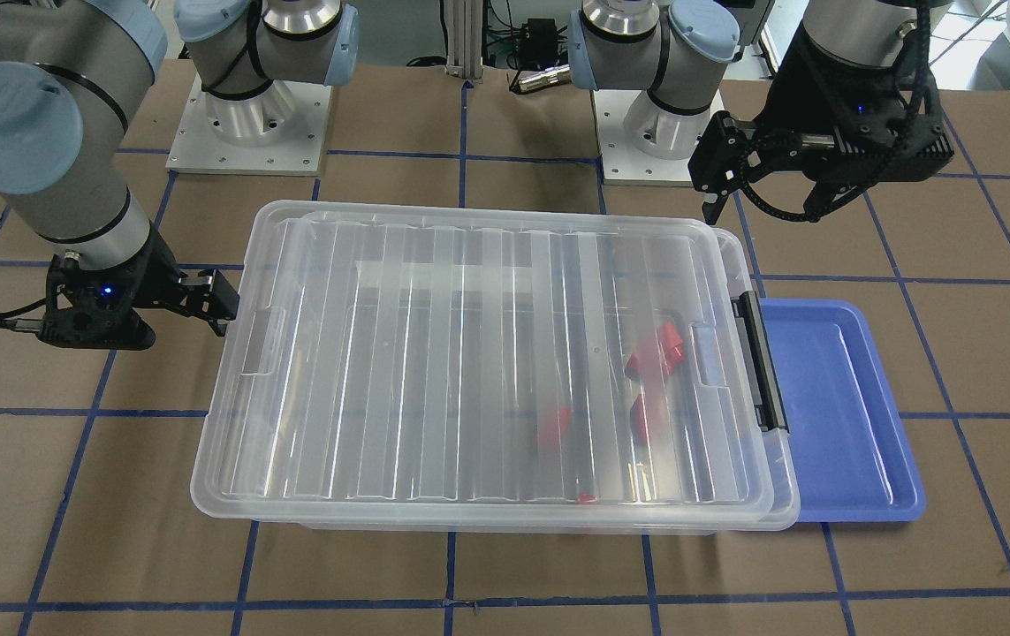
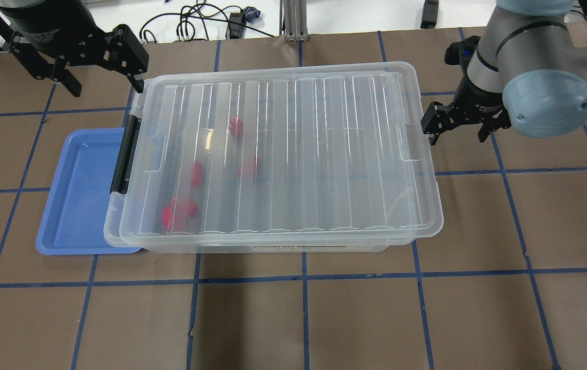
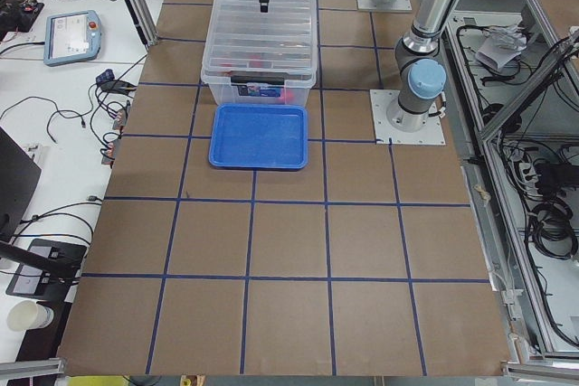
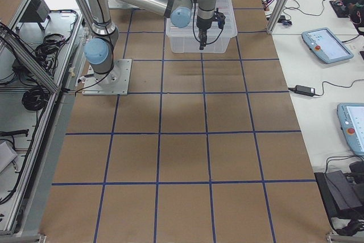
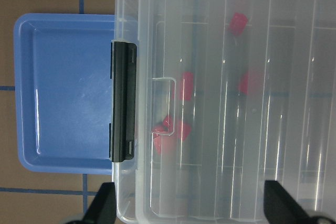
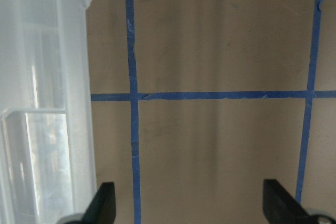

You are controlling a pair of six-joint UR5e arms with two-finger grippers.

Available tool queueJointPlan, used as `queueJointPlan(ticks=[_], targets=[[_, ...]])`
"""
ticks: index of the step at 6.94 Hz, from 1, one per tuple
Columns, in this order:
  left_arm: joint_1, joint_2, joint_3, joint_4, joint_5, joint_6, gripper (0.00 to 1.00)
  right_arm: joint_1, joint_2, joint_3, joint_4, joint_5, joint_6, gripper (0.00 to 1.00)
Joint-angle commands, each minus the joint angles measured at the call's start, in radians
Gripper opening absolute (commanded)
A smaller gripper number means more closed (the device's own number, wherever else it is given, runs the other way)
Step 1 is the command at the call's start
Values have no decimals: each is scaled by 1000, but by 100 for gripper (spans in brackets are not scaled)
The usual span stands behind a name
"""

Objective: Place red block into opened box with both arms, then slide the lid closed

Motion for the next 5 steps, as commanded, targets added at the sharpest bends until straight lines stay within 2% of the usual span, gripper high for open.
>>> queueJointPlan(ticks=[1, 2, 3, 5], targets=[[0, 6, -5, 0, -1, 0, 100, 7, -61, -163, 141, 3, 10, 100], [0, 6, -7, 0, -1, 0, 100, 45, -90, -252, 269, 47, 15, 100], [0, 7, -7, 0, -1, 0, 100, 81, -98, -306, 341, 53, 30, 100], [0, 7, -9, 0, -2, 0, 100, 106, -65, -305, 344, 49, 116, 100]])
